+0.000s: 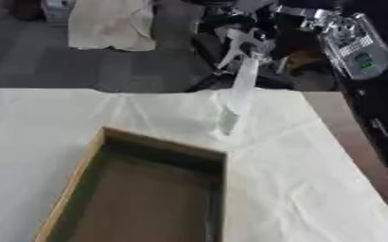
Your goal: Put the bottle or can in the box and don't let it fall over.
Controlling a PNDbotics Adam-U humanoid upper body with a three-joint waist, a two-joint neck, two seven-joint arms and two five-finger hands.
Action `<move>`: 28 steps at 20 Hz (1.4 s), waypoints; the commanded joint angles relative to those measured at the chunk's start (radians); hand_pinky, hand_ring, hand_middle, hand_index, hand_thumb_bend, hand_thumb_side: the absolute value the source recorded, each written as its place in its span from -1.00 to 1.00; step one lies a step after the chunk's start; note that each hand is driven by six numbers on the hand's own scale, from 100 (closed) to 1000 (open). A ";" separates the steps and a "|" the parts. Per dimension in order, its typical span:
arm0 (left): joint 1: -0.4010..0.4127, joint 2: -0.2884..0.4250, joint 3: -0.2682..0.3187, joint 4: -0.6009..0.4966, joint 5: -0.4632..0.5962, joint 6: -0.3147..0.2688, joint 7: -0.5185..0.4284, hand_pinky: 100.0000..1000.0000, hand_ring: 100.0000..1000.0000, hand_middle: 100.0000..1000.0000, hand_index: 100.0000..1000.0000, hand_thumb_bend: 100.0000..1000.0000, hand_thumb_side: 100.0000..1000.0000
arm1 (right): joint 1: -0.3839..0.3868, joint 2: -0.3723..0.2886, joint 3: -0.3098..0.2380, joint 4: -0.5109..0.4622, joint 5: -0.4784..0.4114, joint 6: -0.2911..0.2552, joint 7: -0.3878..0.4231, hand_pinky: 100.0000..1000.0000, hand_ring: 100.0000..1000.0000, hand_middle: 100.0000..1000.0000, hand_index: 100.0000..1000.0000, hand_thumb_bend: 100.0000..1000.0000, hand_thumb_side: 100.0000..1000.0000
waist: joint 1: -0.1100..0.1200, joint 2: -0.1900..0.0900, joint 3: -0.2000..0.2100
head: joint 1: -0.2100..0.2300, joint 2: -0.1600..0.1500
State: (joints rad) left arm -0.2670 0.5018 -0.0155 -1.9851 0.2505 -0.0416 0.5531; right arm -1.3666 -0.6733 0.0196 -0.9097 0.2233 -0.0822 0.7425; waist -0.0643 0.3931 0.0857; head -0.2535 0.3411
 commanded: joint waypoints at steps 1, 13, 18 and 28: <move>-0.009 0.010 0.002 -0.015 -0.003 0.000 0.002 0.29 0.59 0.66 0.45 -0.73 0.71 | -0.018 -0.025 -0.003 -0.014 -0.004 -0.006 0.007 0.29 -0.17 0.08 0.02 -1.00 -1.00 | 0.002 -0.025 -0.002 | -0.002 0.000; -0.009 0.012 0.004 -0.015 -0.003 -0.003 0.002 0.29 0.59 0.66 0.43 -0.73 0.70 | -0.014 -0.026 -0.002 -0.015 -0.004 -0.019 0.004 0.25 -0.24 -0.04 -0.09 -1.00 -1.00 | 0.001 -0.030 0.000 | -0.004 0.003; -0.009 0.012 0.004 -0.015 -0.002 -0.002 0.003 0.29 0.59 0.66 0.43 -0.73 0.70 | -0.013 -0.026 -0.002 -0.017 -0.006 -0.021 -0.007 0.20 -0.33 -0.16 -0.21 -1.00 -1.00 | 0.000 -0.032 -0.001 | -0.005 0.003; -0.009 0.013 0.004 -0.015 -0.002 -0.002 0.004 0.29 0.59 0.66 0.43 -0.74 0.70 | -0.014 -0.025 -0.003 -0.027 -0.022 -0.024 -0.022 0.14 -0.42 -0.28 -0.30 -1.00 -1.00 | 0.000 -0.035 0.000 | -0.007 0.006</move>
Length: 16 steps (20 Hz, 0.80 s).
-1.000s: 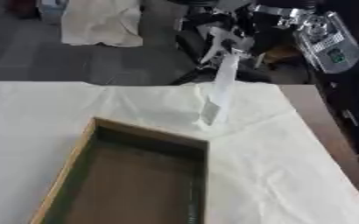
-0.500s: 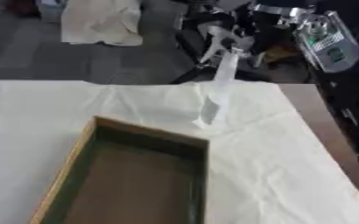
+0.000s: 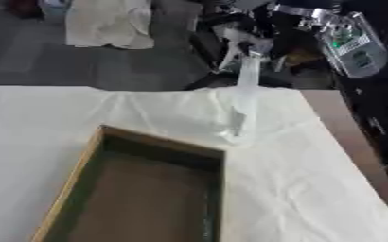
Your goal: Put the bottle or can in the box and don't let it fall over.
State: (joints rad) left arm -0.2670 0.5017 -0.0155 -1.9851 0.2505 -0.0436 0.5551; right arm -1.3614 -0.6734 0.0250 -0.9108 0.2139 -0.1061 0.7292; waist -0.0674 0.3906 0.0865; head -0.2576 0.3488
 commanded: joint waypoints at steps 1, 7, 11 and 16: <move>-0.009 0.013 0.004 -0.015 -0.002 0.000 0.002 0.29 0.59 0.66 0.43 -0.74 0.70 | -0.019 -0.026 -0.008 -0.028 -0.015 0.000 -0.010 0.13 -0.42 -0.29 -0.31 -1.00 -1.00 | 0.003 -0.034 -0.001 | -0.003 -0.001; -0.008 0.014 0.005 -0.015 -0.003 0.000 0.002 0.29 0.59 0.66 0.43 -0.74 0.70 | -0.018 -0.028 -0.010 -0.034 -0.031 0.006 -0.014 0.10 -0.43 -0.30 -0.32 -1.00 -1.00 | 0.002 -0.037 -0.001 | -0.003 0.004; -0.008 0.015 0.005 -0.015 -0.003 0.001 0.001 0.29 0.59 0.66 0.43 -0.74 0.69 | -0.020 -0.028 -0.011 -0.039 -0.042 0.010 -0.016 0.10 -0.44 -0.30 -0.33 -1.00 -1.00 | 0.001 -0.041 -0.002 | -0.002 0.008; -0.007 0.017 0.006 -0.015 -0.003 -0.001 0.002 0.29 0.59 0.66 0.43 -0.74 0.69 | -0.028 -0.031 -0.016 -0.054 -0.059 0.021 -0.031 0.10 -0.44 -0.31 -0.34 -1.00 -1.00 | -0.001 -0.047 -0.004 | -0.002 0.017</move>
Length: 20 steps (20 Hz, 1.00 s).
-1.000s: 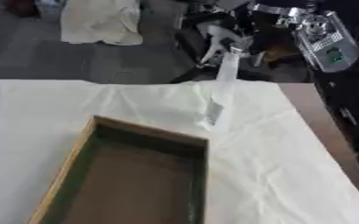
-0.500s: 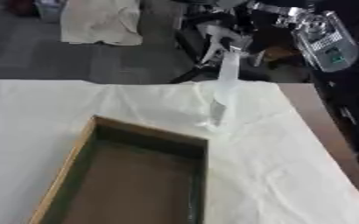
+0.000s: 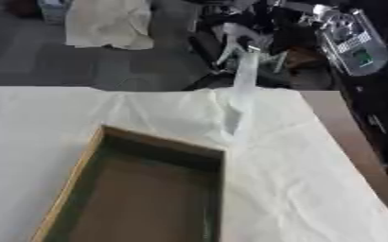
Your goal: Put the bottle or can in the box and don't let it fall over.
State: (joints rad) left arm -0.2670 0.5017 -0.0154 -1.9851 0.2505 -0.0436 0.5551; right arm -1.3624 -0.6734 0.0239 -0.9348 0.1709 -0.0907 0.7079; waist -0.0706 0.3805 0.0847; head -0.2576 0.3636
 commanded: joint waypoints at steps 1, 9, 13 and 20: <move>-0.006 0.018 0.007 -0.015 -0.003 -0.001 0.003 0.29 0.59 0.66 0.43 -0.74 0.69 | -0.029 -0.032 -0.015 -0.035 -0.019 0.008 -0.013 0.10 -0.45 -0.32 -0.34 -1.00 -1.00 | 0.002 -0.039 -0.003 | -0.002 0.004; -0.006 0.021 0.008 -0.015 -0.001 -0.001 0.004 0.29 0.58 0.65 0.43 -0.73 0.68 | -0.033 -0.038 -0.011 -0.071 -0.045 0.020 -0.021 0.10 -0.45 -0.32 -0.35 -1.00 -1.00 | -0.002 -0.051 -0.008 | 0.000 0.021; -0.005 0.023 0.010 -0.015 0.000 -0.001 0.004 0.29 0.58 0.65 0.43 -0.73 0.68 | -0.032 -0.040 -0.003 -0.098 -0.067 0.023 -0.016 0.11 -0.45 -0.32 -0.35 -1.00 -1.00 | -0.004 -0.057 -0.011 | 0.003 0.028; -0.004 0.025 0.010 -0.015 0.004 0.000 0.004 0.29 0.58 0.65 0.43 -0.73 0.67 | -0.032 -0.044 0.019 -0.163 -0.118 0.036 -0.007 0.13 -0.45 -0.33 -0.35 -1.00 -1.00 | -0.008 -0.069 -0.013 | 0.007 0.039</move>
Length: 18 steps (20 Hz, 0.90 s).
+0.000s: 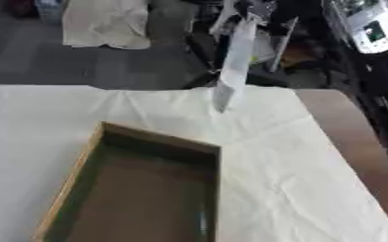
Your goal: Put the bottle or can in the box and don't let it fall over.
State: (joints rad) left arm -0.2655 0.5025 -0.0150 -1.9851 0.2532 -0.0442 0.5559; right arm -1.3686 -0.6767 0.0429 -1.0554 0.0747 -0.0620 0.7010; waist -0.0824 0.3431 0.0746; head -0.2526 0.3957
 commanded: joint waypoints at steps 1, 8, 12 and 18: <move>-0.005 0.025 0.010 -0.015 0.001 0.001 0.003 0.29 0.58 0.65 0.43 -0.73 0.67 | -0.026 -0.041 0.004 -0.052 -0.028 0.010 0.000 0.13 -0.45 -0.33 -0.35 -1.00 -1.00 | 0.003 -0.034 -0.003 | 0.003 0.010; -0.004 0.029 0.011 -0.015 0.004 0.003 0.004 0.29 0.59 0.65 0.43 -0.72 0.66 | -0.027 -0.045 0.040 -0.127 -0.070 0.033 0.002 0.14 -0.46 -0.33 -0.35 -1.00 -1.00 | -0.002 -0.050 -0.006 | 0.010 0.032; -0.004 0.031 0.011 -0.015 0.007 0.003 0.003 0.29 0.59 0.65 0.43 -0.72 0.65 | -0.024 -0.046 0.060 -0.169 -0.104 0.050 0.007 0.14 -0.46 -0.34 -0.35 -1.00 -1.00 | -0.003 -0.059 -0.005 | 0.012 0.047; -0.004 0.033 0.012 -0.015 0.011 0.003 0.003 0.29 0.59 0.65 0.43 -0.71 0.64 | -0.026 -0.045 0.091 -0.237 -0.157 0.081 0.005 0.14 -0.46 -0.34 -0.35 -1.00 -1.00 | -0.005 -0.074 -0.007 | 0.014 0.066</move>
State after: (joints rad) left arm -0.2642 0.5043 -0.0144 -1.9851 0.2609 -0.0418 0.5580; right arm -1.3709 -0.6853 0.1369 -1.2618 -0.0660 0.0114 0.7093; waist -0.0930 0.2977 0.0693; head -0.2395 0.4563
